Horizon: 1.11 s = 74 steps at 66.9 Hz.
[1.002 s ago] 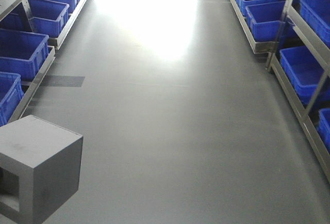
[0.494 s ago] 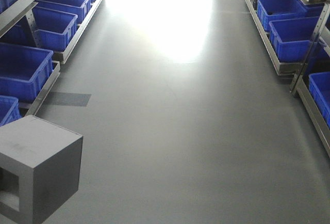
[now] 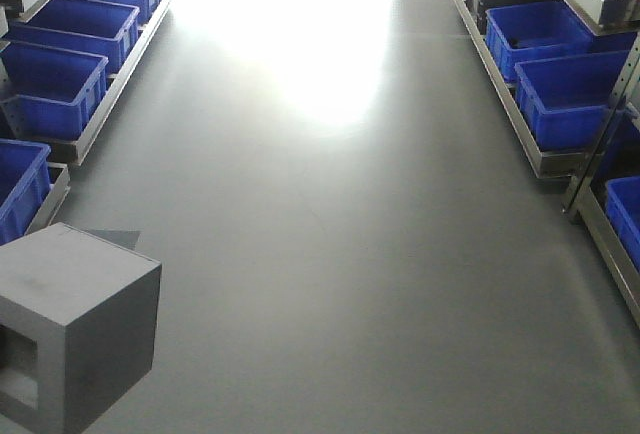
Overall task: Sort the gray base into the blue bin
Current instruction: 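Drive down the aisle of blue bins toward the shelf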
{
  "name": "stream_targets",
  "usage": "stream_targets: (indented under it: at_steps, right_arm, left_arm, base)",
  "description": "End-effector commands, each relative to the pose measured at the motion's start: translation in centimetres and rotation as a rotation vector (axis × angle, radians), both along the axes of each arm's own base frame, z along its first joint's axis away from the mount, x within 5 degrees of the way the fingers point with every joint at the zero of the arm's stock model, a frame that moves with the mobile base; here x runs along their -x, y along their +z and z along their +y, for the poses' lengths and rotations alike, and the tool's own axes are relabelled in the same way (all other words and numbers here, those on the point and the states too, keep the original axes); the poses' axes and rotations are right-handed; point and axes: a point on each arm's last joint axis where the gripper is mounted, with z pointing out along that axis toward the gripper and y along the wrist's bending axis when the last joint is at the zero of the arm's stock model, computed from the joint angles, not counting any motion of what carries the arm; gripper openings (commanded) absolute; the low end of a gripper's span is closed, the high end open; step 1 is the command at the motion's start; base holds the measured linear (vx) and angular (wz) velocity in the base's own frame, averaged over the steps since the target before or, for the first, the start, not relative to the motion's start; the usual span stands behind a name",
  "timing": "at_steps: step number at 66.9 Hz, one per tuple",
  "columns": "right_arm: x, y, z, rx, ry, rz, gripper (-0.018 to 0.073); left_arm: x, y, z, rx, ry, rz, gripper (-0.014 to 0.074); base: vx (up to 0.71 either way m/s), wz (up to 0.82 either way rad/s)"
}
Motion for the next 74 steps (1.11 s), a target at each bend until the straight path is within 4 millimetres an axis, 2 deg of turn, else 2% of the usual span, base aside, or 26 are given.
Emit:
stream_targets:
  at_steps: [1, 74]
  right_arm:
    - [-0.04, 0.57, 0.01, 0.021, 0.003, -0.081, -0.0005]
    - [-0.04, 0.56, 0.01, 0.021, 0.002, -0.08, -0.0005]
  left_arm:
    - [0.2, 1.94, -0.23, 0.065, -0.035, -0.108, -0.0007]
    - [0.2, 1.94, -0.23, 0.065, -0.035, -0.108, -0.0007]
  base:
    - [0.51, -0.09]
    - [0.51, 0.06]
